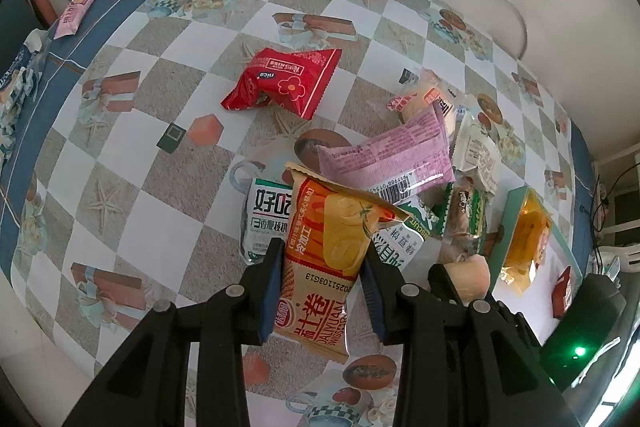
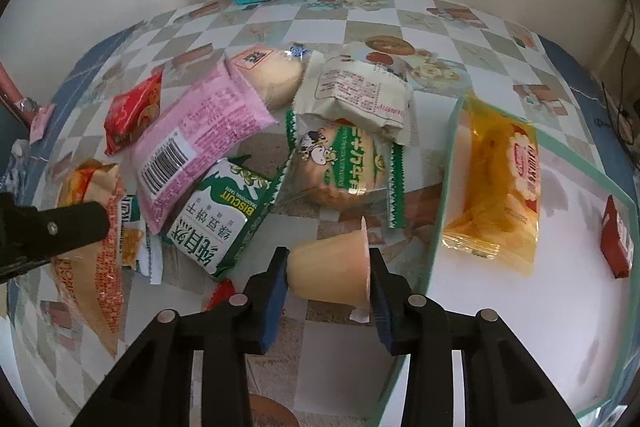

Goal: Organize snacks
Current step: 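Place the cup cake and orange roll bag into the tray, opening both tools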

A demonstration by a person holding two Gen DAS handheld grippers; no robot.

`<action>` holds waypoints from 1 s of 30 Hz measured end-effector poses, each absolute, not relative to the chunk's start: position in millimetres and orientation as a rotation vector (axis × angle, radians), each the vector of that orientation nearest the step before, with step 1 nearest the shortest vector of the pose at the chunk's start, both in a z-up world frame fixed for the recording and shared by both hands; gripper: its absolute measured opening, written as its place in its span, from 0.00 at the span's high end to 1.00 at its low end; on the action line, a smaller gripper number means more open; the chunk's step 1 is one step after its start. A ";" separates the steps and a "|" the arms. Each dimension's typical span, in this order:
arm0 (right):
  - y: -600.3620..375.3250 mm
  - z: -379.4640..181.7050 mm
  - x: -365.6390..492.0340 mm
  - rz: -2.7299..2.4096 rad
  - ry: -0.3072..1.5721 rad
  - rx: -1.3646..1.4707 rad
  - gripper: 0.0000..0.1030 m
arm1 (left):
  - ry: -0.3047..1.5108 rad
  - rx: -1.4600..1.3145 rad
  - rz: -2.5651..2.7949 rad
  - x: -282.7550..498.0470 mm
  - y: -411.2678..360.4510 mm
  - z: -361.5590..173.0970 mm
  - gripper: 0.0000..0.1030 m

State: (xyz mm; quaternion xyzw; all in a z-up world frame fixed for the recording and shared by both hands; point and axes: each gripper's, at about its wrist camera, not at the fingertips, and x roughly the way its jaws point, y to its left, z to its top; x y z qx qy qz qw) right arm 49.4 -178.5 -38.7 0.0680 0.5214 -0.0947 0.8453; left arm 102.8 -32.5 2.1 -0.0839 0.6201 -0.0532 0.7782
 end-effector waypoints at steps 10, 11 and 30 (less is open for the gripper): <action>-193.1 -13.8 41.8 -0.160 1.042 0.274 0.61 | 1.319 -0.196 -0.119 101.5 -29.3 10.9 0.63; -192.9 -9.7 40.7 -0.166 1.034 0.266 0.61 | 1.316 -0.196 -0.119 101.4 -29.1 12.0 0.63; -293.7 40.6 -31.5 -0.442 0.923 0.427 0.61 | 1.218 -0.020 -0.345 54.8 -127.2 57.3 0.63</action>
